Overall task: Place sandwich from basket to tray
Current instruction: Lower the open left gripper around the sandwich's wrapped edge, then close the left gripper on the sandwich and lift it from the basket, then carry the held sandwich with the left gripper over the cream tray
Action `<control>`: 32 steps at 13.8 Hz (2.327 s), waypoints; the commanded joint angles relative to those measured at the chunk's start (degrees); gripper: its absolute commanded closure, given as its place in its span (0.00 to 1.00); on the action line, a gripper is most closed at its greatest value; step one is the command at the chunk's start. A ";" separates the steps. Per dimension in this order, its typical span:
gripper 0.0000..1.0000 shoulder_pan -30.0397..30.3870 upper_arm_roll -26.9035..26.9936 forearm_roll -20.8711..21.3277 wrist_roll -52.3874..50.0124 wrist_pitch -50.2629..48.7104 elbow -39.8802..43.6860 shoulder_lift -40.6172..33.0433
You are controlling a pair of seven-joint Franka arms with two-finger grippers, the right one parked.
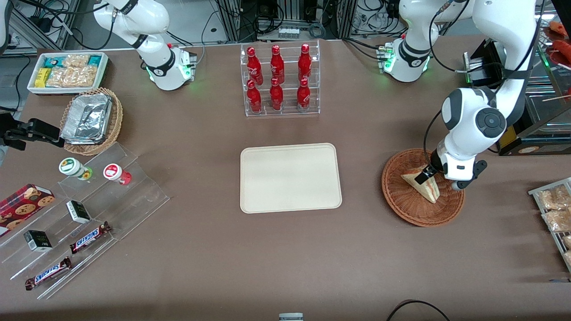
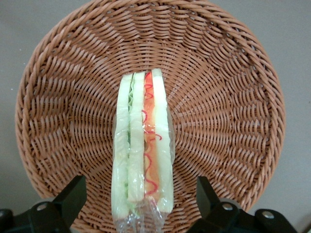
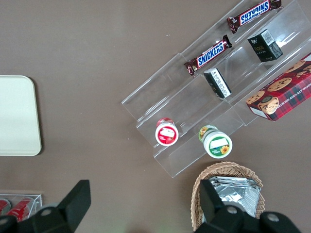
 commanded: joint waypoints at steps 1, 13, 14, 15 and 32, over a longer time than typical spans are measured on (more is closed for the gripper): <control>0.01 -0.26 -0.05 0.36 -1.36 3.02 -1.40 0.93; 1.00 -0.35 -0.14 1.33 4.77 -3.64 -0.26 -3.45; 1.00 -0.35 -0.32 1.33 7.40 -5.40 0.35 -4.33; 1.00 -0.44 -0.49 1.33 10.22 -7.85 1.84 -4.69; 1.00 -24.24 -1.81 0.89 6.13 -25.46 31.80 13.14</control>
